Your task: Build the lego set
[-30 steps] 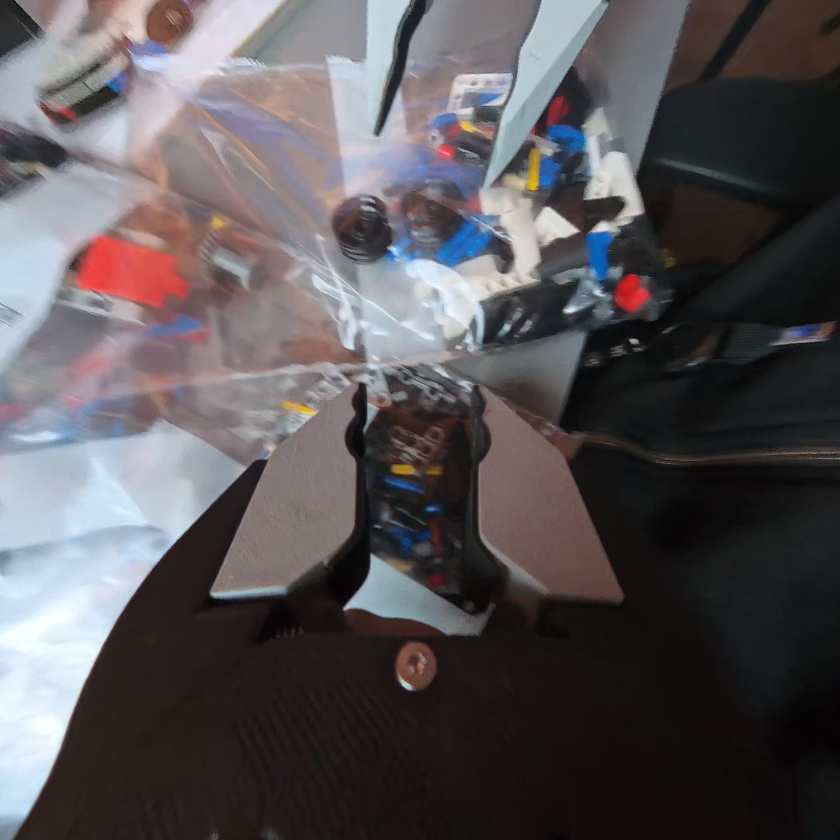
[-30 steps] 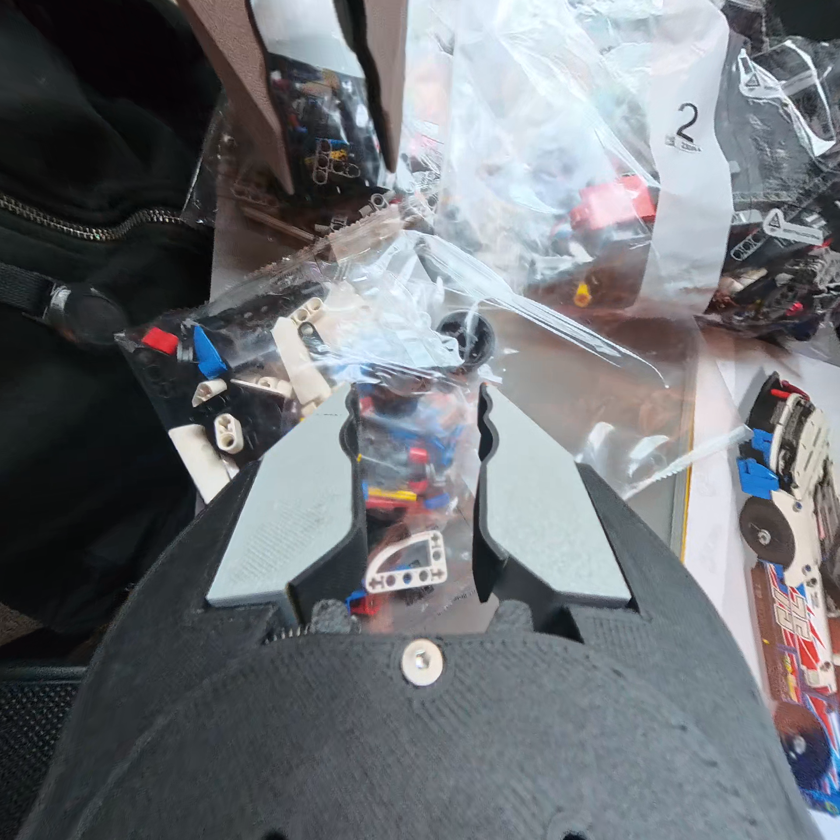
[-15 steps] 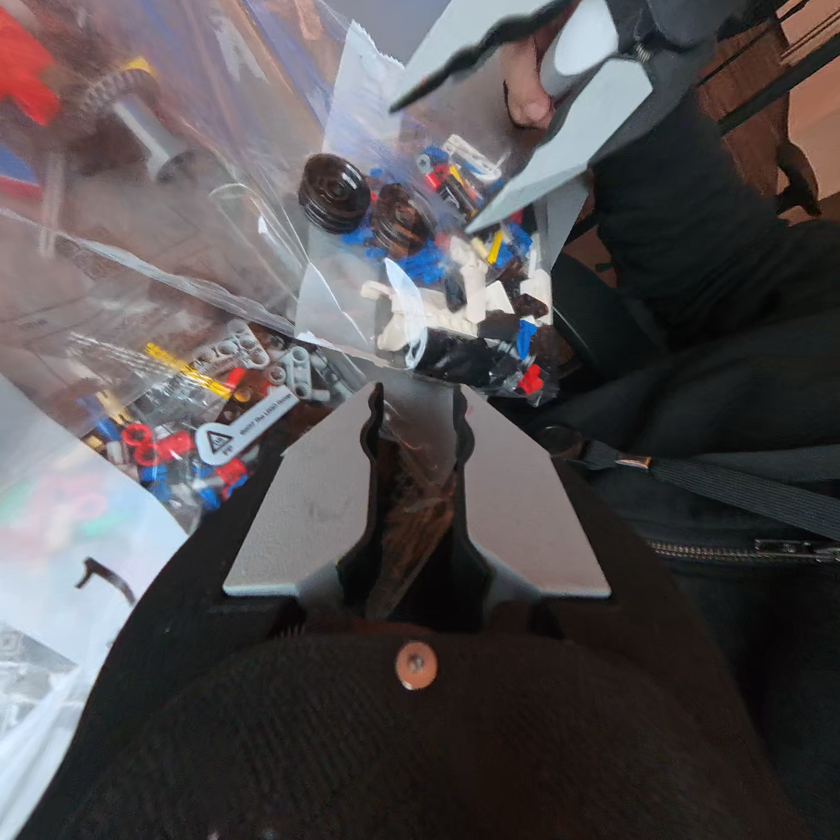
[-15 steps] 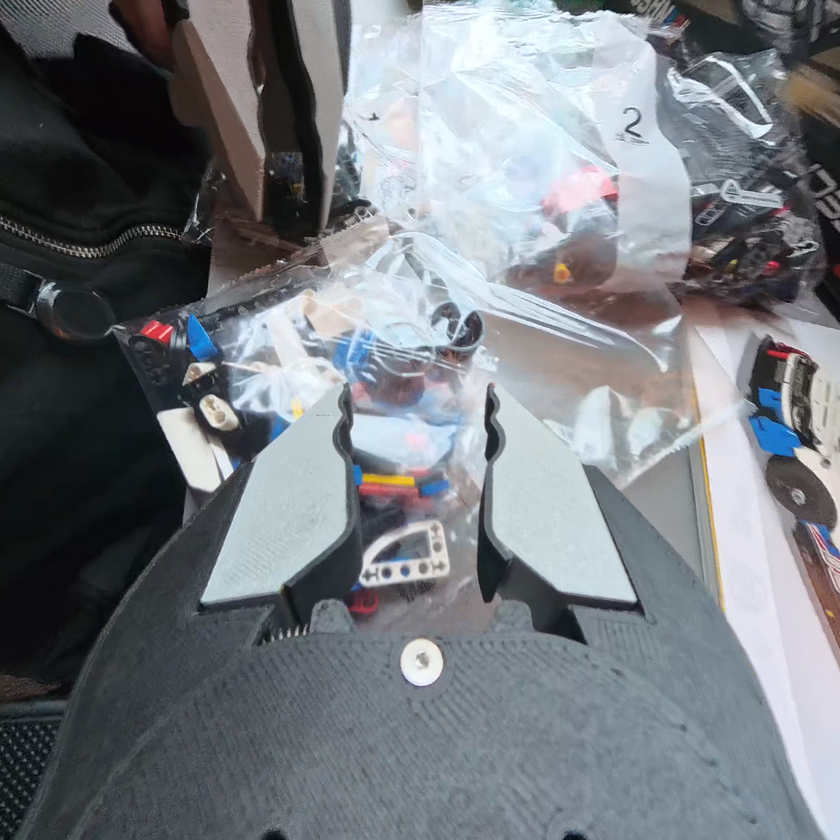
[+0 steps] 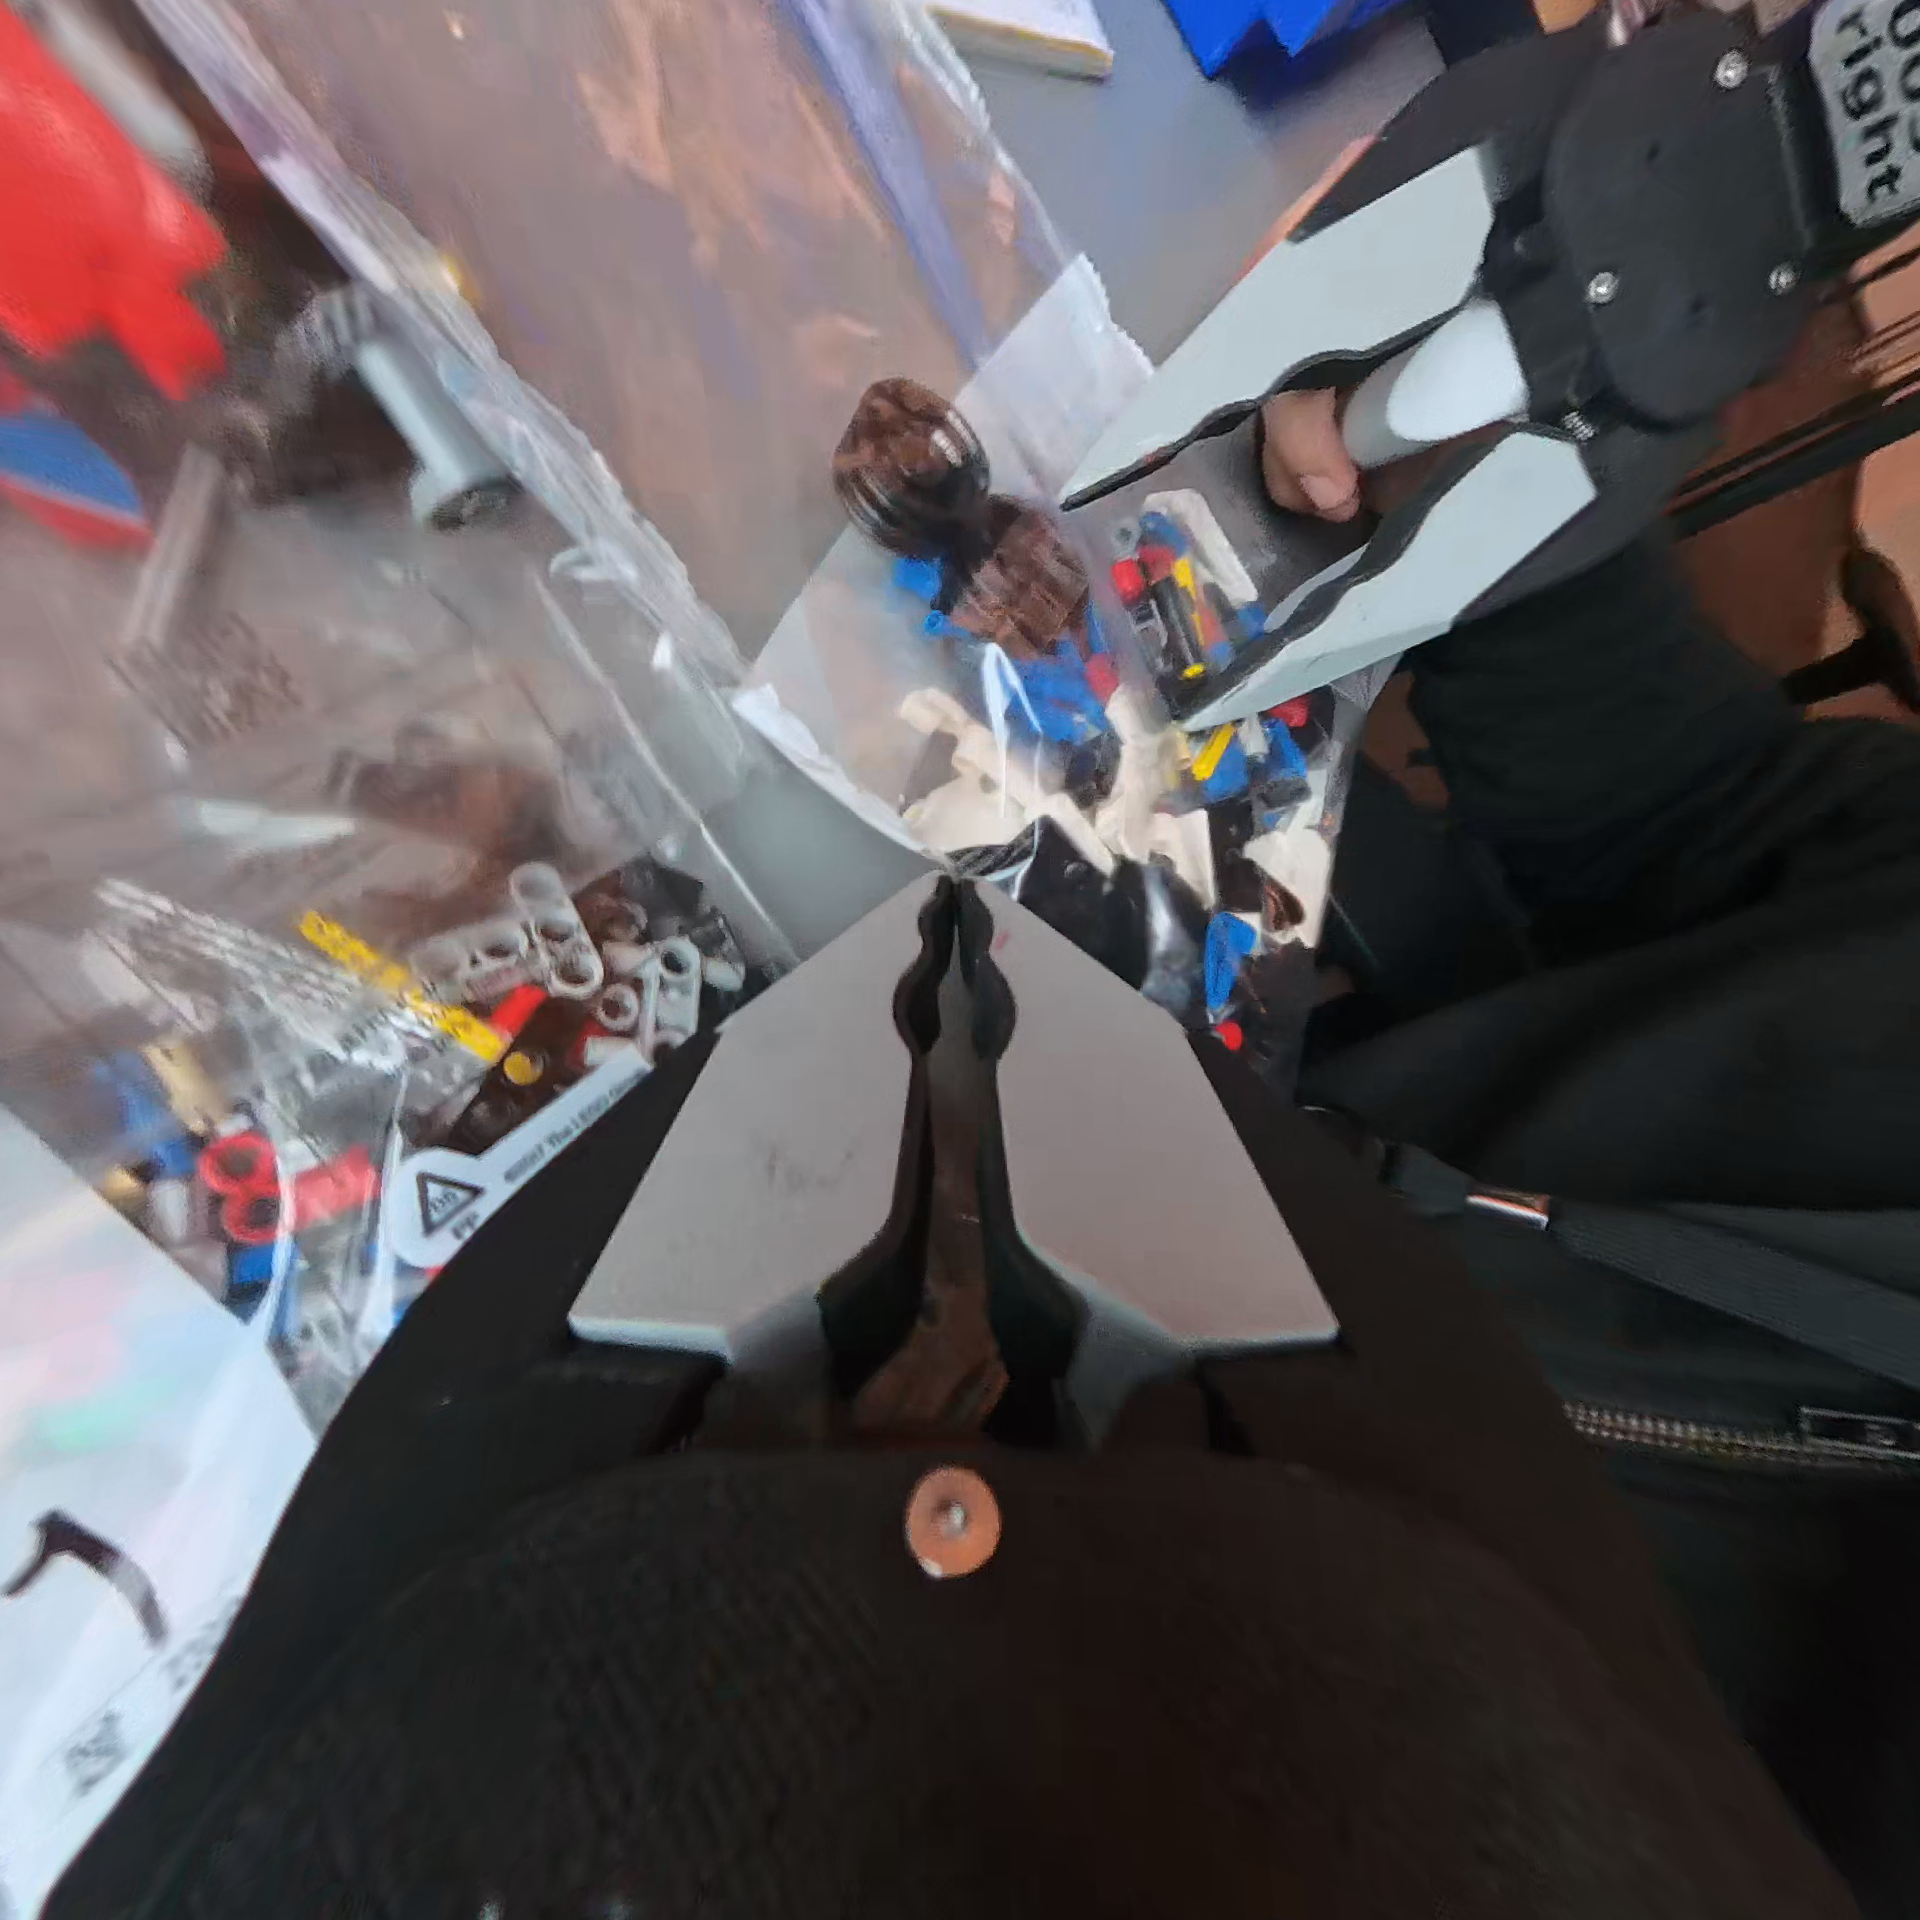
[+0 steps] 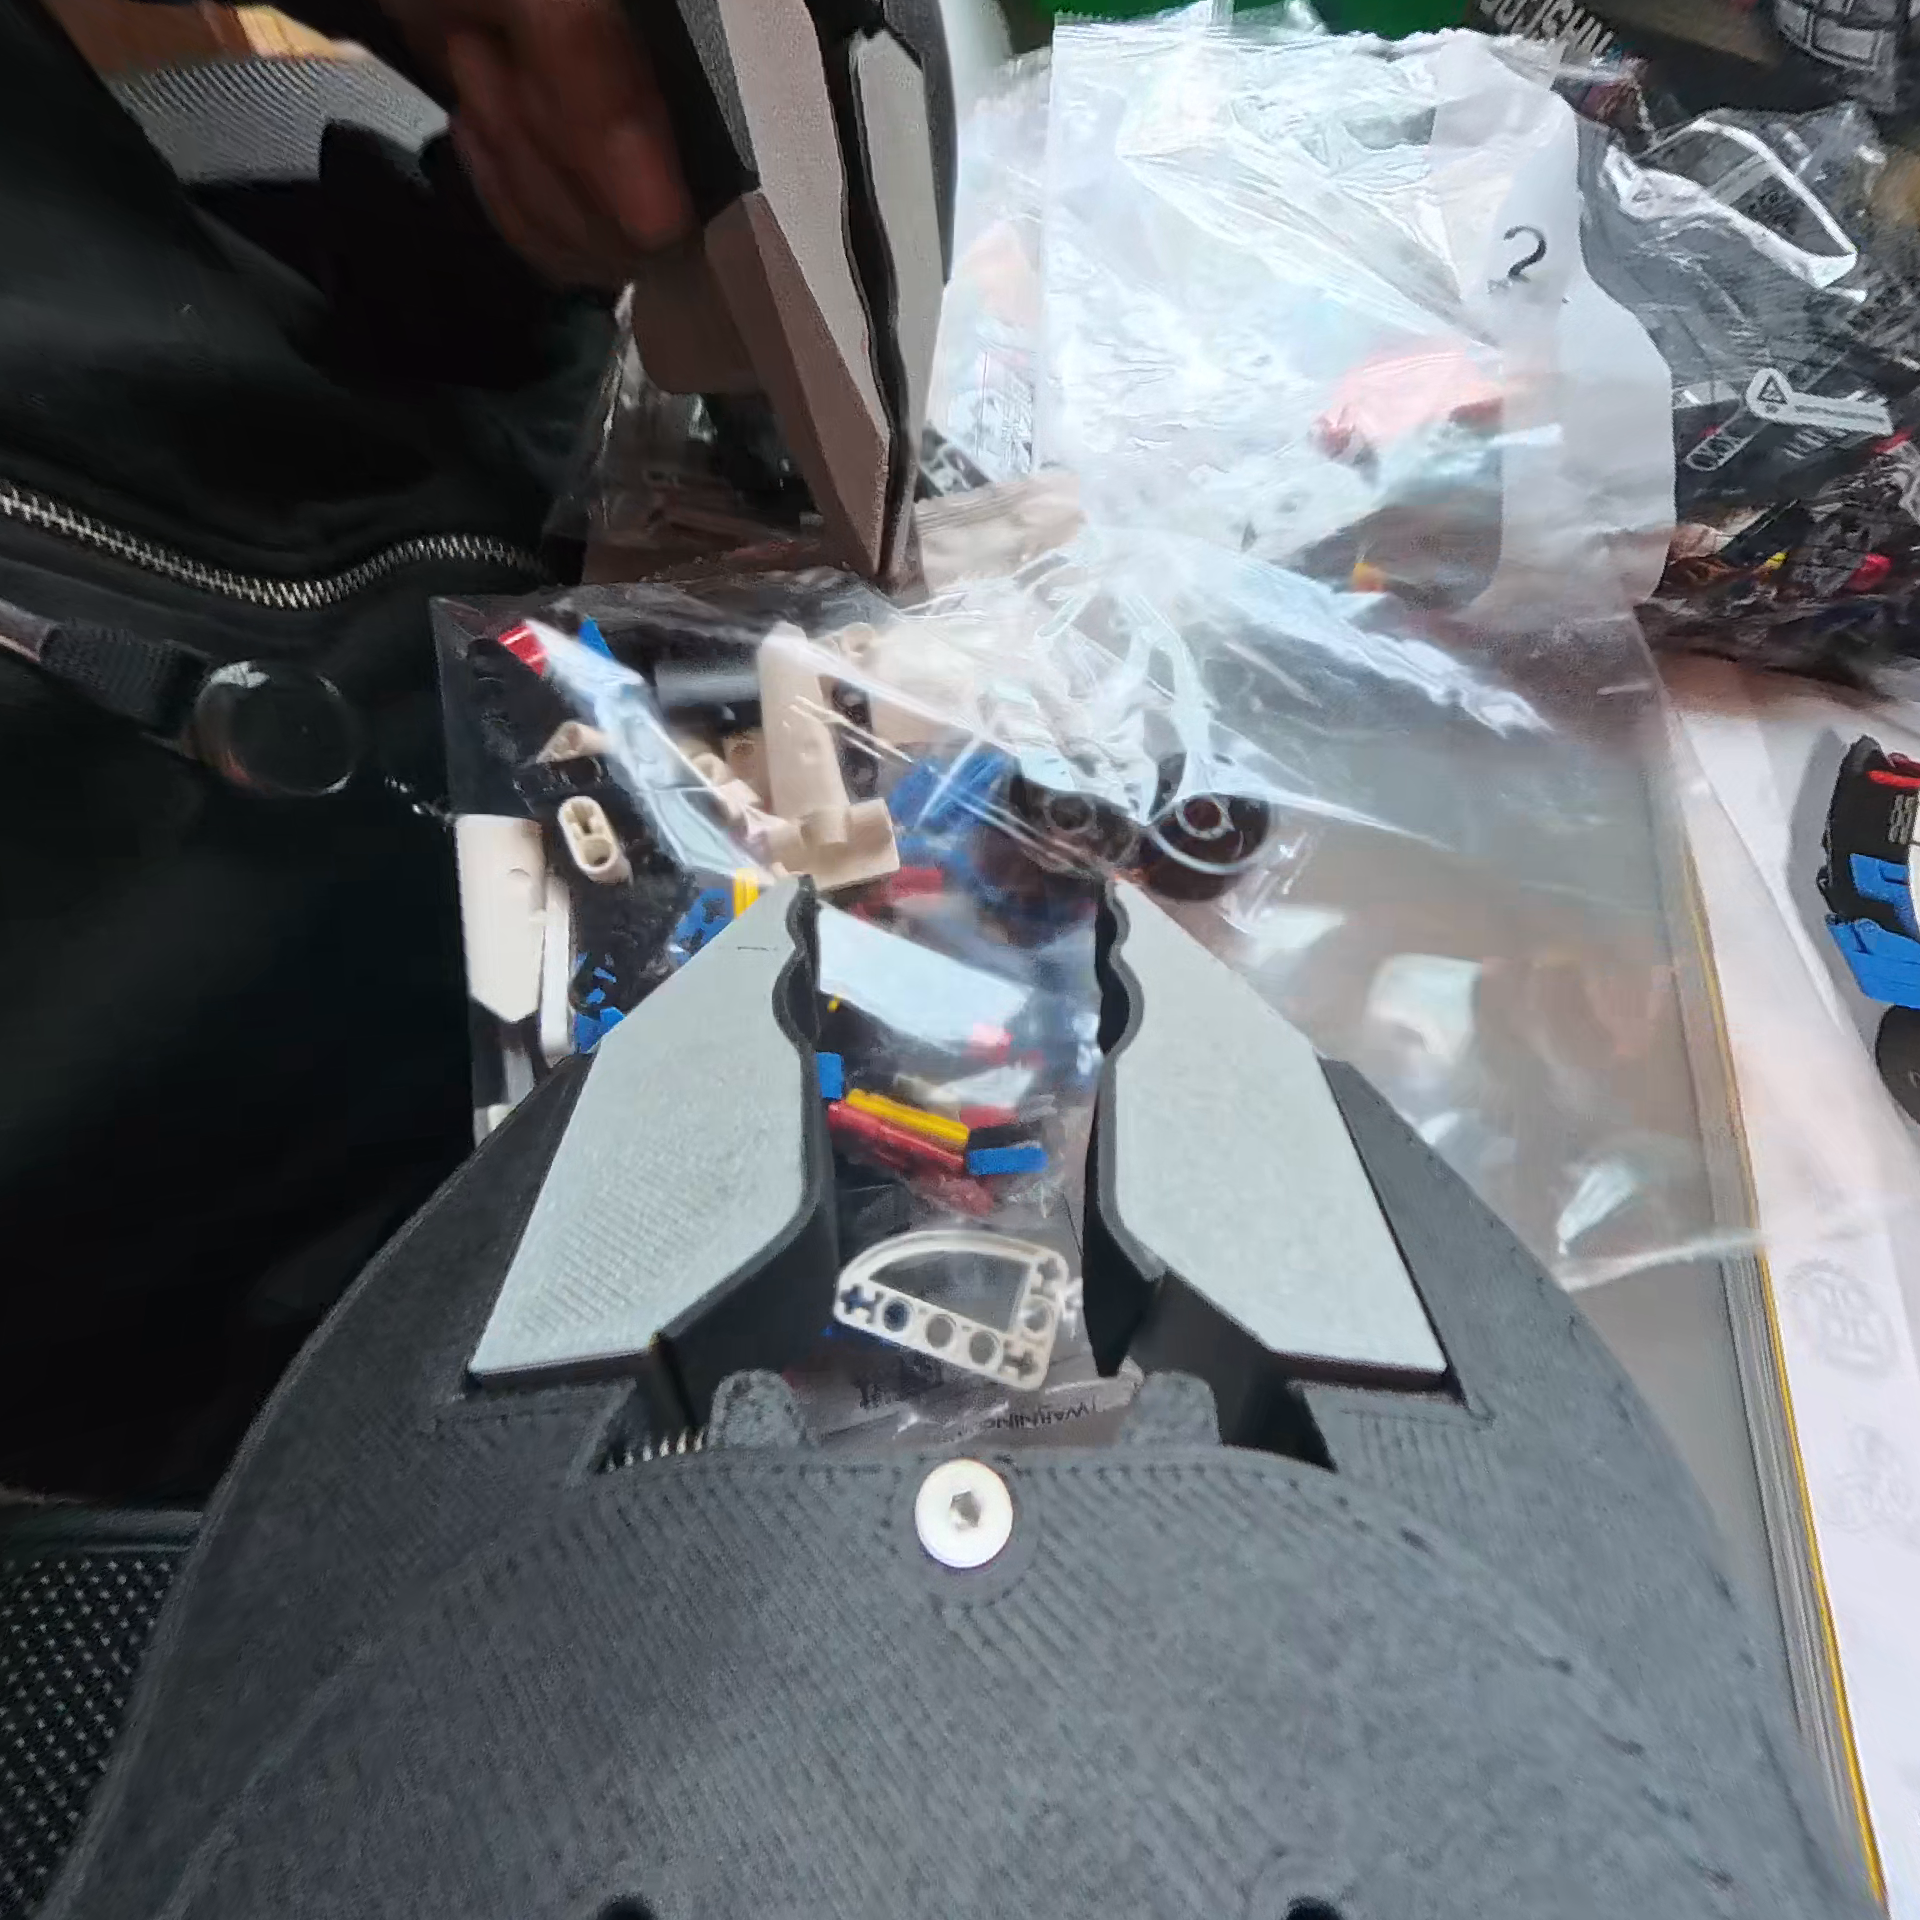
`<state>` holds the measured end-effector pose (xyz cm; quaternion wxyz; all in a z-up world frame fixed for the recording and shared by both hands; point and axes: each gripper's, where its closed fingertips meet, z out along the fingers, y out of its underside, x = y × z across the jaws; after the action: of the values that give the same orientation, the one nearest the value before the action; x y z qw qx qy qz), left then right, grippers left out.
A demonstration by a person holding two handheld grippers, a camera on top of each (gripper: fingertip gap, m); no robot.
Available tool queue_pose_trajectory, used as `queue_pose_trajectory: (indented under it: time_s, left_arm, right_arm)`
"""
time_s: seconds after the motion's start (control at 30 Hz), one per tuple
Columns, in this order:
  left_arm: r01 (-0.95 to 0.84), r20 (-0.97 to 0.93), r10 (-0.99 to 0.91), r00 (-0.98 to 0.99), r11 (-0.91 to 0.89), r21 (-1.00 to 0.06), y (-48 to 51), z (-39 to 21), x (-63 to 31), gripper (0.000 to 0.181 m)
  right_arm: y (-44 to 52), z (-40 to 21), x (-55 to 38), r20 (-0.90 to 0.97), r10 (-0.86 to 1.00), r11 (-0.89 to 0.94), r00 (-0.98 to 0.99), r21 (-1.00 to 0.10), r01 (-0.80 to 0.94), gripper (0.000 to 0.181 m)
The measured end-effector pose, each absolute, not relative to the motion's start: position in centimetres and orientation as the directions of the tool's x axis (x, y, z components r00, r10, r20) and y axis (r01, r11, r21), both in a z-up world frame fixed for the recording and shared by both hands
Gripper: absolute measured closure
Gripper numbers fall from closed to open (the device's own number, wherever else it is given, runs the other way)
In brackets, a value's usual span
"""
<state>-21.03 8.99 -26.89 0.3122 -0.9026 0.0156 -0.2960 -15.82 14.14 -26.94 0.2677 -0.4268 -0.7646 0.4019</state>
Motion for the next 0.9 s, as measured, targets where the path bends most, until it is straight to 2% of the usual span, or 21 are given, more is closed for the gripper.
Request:
queue_pose_trajectory:
  time_s: [0.03, 0.23, 0.47, 0.63, 0.83, 0.9]
  left_arm:
    - [0.126, 0.495, -0.243, 0.834, -0.790, -0.600, 9.3, -26.3, -21.1, 0.181]
    - [0.047, 0.433, -0.446, 0.783, -0.652, -0.757, 10.6, -19.5, -21.1, 0.181]
    - [-0.101, 0.297, -0.732, 0.613, -0.445, -0.890, 10.6, -11.2, -19.7, 0.181]
    - [-0.073, 0.353, -0.785, 0.510, -0.448, -0.891, 11.6, -11.0, -19.6, 0.181]
    - [-0.044, 0.423, -0.779, 0.462, -0.497, -0.867, 11.6, -12.6, -18.6, 0.181]
    - [-0.060, 0.427, -0.777, 0.463, -0.508, -0.859, 11.4, -13.2, -18.2, 0.181]
  right_arm:
    - [14.1, -26.7, -15.9, 0.059, 0.869, 0.300, -0.490, -0.853, 0.428, 0.127]
    - [13.7, -21.9, -17.4, 0.041, 0.894, 0.204, -0.446, -0.924, 0.323, 0.122]
    - [13.2, -15.0, -20.4, 0.152, 0.900, 0.254, -0.409, -0.945, 0.207, 0.112]
    - [13.2, -13.3, -21.9, 0.137, 0.883, 0.216, -0.449, -0.968, 0.130, 0.104]
    - [12.1, -16.1, -22.8, -0.051, 0.865, 0.070, -0.500, -0.973, 0.220, 0.099]
    - [11.7, -16.6, -22.9, -0.077, 0.860, 0.041, -0.505, -0.975, 0.218, 0.105]
